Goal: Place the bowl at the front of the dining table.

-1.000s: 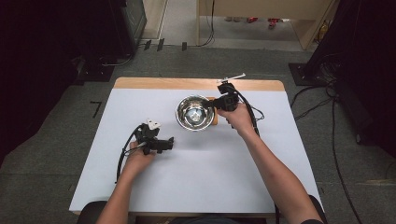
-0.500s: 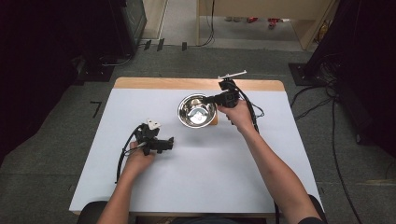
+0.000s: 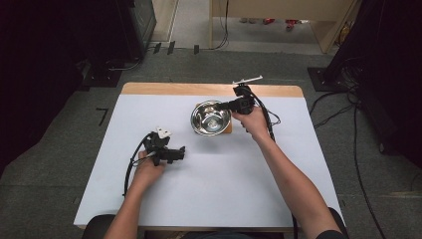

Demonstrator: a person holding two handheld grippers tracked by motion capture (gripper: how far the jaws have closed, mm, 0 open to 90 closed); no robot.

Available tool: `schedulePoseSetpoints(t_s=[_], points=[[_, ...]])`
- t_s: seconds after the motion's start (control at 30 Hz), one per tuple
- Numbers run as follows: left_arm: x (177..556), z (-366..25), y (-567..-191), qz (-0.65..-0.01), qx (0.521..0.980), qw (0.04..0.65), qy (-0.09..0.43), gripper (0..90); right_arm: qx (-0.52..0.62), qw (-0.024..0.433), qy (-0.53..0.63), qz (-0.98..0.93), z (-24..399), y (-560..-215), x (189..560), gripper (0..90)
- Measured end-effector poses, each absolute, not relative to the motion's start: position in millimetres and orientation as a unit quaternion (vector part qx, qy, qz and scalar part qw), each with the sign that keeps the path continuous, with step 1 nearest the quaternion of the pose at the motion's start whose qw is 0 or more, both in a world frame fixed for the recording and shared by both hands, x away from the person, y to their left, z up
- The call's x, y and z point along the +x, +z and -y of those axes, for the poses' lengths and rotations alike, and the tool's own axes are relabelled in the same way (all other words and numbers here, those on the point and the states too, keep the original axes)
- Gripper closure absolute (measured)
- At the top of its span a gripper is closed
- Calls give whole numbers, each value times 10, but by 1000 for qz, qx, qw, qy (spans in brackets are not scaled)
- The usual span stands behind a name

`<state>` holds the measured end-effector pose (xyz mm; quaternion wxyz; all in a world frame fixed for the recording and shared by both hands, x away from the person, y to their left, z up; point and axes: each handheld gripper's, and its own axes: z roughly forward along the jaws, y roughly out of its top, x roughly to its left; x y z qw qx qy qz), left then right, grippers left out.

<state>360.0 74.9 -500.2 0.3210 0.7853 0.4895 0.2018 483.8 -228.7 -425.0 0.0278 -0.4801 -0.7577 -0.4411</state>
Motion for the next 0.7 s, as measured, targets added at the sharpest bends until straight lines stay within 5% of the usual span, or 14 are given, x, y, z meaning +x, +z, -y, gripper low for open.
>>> schedulePoseSetpoints(t_s=[0.7], points=[[3601,-750,-5002,-489,785,321,202,0,-505,11,-458,731,2459,-4326,4949,836]])
